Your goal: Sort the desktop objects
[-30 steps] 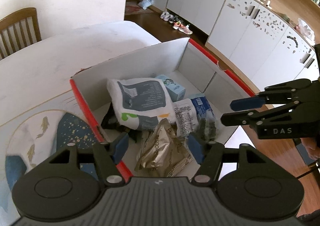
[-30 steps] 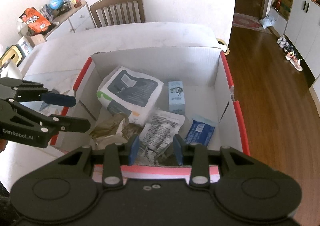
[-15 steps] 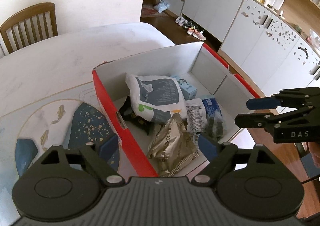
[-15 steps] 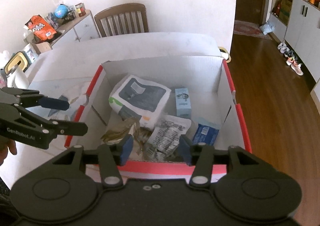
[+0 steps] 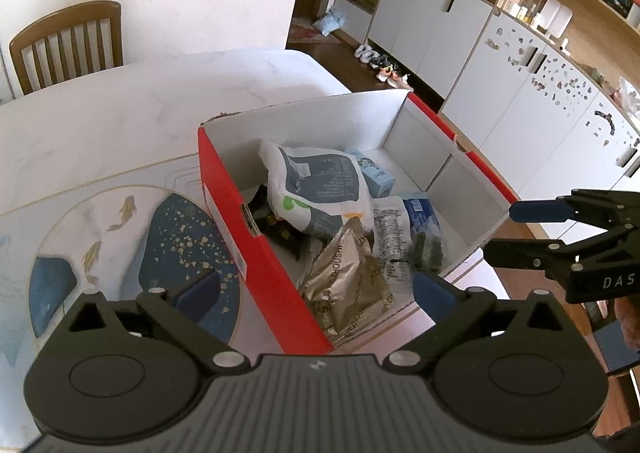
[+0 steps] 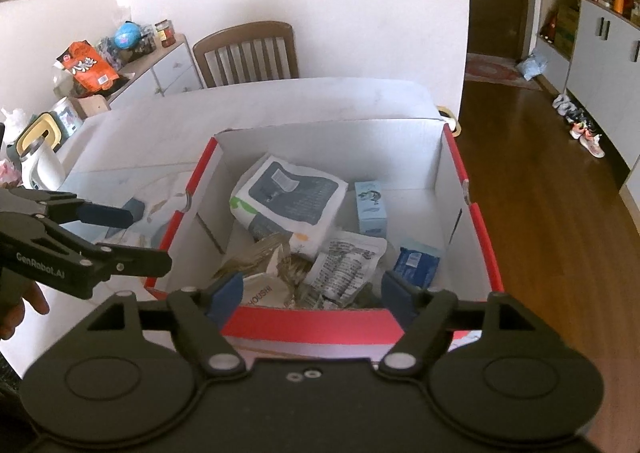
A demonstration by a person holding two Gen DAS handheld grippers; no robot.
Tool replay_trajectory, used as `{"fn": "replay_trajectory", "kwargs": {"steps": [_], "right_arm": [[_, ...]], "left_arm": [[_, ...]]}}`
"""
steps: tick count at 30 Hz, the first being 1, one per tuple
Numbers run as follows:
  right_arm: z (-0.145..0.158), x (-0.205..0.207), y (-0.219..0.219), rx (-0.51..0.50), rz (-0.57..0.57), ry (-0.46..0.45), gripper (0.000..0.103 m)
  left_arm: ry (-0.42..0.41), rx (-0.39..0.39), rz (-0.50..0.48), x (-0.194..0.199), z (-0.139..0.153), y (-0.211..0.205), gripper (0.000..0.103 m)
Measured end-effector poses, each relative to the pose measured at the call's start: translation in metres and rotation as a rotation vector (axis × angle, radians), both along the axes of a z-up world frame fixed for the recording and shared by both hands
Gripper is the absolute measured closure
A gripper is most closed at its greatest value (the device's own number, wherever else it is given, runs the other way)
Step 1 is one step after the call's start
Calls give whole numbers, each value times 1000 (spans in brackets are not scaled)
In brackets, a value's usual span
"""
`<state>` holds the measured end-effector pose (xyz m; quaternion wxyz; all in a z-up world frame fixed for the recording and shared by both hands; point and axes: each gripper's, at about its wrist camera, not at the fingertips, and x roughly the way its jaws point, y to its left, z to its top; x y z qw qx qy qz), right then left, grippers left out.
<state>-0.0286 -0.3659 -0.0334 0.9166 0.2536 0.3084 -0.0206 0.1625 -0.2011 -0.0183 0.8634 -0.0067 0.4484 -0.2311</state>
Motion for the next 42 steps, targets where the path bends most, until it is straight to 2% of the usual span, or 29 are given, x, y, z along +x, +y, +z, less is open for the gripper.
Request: {"fn": "replay_trajectory", "kwargs": {"steps": [22, 42], "right_arm": [[-1, -6, 13, -4, -12, -10, 26], [-1, -8, 19, -2, -19, -10, 26]], "left_arm": [[-91, 29, -9, -22, 14, 1, 0], [-91, 19, -28, -24, 12, 1, 0]]}}
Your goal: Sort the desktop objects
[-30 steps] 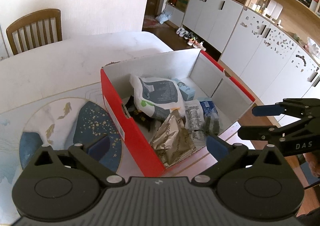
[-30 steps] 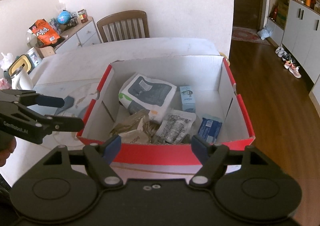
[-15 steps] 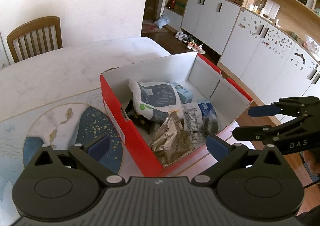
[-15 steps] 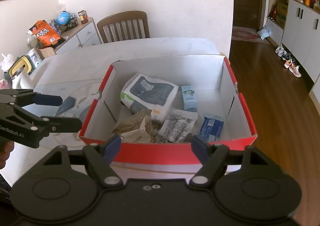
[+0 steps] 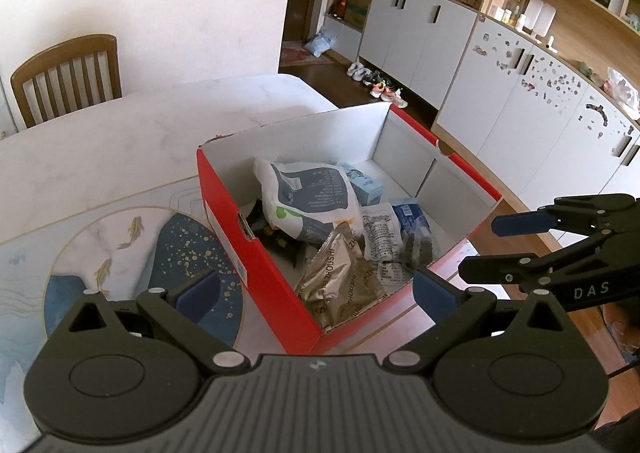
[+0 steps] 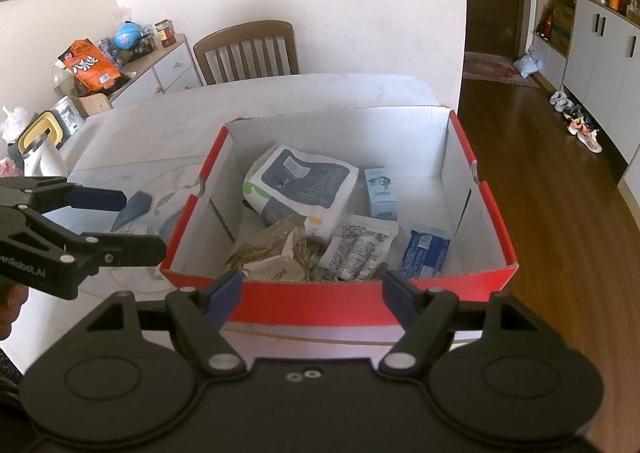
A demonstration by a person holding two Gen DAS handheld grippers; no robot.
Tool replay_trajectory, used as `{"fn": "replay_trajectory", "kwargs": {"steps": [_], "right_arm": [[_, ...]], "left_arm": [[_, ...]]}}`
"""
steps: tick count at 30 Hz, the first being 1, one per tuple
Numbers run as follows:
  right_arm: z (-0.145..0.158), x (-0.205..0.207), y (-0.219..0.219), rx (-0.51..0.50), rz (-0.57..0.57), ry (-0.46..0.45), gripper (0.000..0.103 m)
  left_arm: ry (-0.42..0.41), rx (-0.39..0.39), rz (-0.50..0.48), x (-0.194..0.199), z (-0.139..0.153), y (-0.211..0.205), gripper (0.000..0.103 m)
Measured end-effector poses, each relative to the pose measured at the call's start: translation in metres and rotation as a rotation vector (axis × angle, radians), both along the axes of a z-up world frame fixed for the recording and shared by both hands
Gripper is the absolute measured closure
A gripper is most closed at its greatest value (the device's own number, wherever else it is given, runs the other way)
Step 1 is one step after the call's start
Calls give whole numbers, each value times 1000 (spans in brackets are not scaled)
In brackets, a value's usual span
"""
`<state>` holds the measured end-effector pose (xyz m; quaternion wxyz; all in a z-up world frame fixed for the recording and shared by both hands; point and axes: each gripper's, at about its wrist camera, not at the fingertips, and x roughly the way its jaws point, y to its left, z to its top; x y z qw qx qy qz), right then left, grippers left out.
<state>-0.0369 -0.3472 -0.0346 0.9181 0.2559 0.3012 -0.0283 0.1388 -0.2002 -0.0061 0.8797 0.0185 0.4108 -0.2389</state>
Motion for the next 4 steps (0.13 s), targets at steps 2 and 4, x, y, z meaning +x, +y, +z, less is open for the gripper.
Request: {"fn": "replay_trajectory", "kwargs": {"steps": [2, 4], "right_arm": [[0, 0, 1, 0, -1, 0, 26], [0, 0, 1, 0, -2, 0, 26]], "left_arm": [[-3, 0, -1, -1, 0, 1, 0], [-2, -1, -3, -1, 0, 1, 0]]}}
